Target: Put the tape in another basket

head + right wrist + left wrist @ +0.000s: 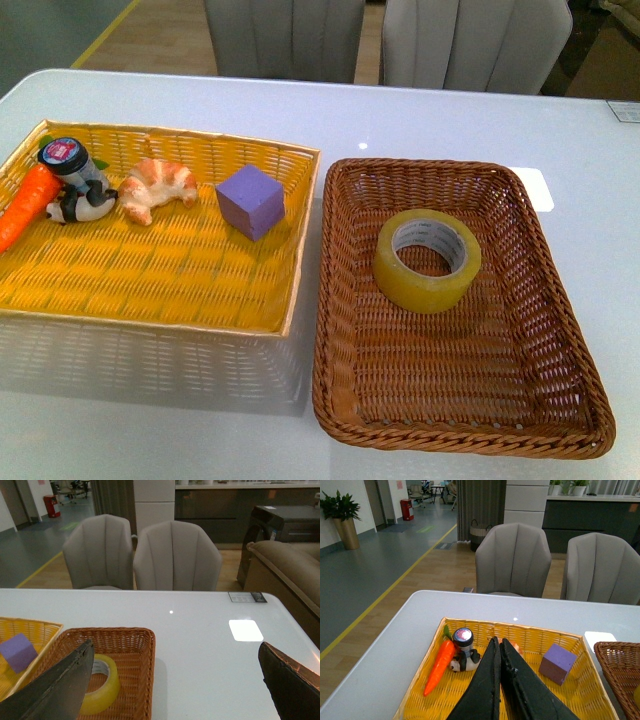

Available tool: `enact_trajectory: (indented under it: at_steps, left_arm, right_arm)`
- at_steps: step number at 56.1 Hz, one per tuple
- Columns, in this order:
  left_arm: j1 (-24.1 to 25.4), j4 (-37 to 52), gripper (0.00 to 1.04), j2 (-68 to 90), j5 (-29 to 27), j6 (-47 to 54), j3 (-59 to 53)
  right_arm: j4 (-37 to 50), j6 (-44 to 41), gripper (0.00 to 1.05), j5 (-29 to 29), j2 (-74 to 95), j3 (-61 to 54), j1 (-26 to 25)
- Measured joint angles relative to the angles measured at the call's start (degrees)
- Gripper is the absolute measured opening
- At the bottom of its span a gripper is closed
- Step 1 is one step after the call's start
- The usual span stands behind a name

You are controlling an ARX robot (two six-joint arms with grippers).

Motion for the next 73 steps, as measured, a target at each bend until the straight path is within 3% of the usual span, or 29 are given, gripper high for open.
enact_trajectory:
  at_steps: [12, 17, 30, 60, 73]
  left_arm:
    - [0.0, -4.0, 0.02, -4.0, 0.0, 0.0, 0.0]
    - [0.0, -13.1, 0.02, -11.3, 0.0, 0.0, 0.0]
    - [0.0, -13.9, 0.03, -13.0, 0.0, 0.0, 0.0]
    - [0.0, -13.9, 0.97, -13.0, 0.0, 0.1, 0.0]
    - [0.0, -13.9, 0.96, -13.0, 0.0, 0.2, 0.0]
  right_arm:
    - [0.0, 0.0, 0.96, 0.0, 0.0, 0.0, 0.0]
    - [0.0, 0.0, 0.96, 0.0, 0.0, 0.0, 0.0]
    - [0.0, 0.0, 0.96, 0.0, 0.0, 0.0, 0.0]
    - [0.0, 0.0, 0.96, 0.0, 0.0, 0.0, 0.1]
    - [0.0, 0.0, 0.96, 0.0, 0.0, 0.0, 0.1]
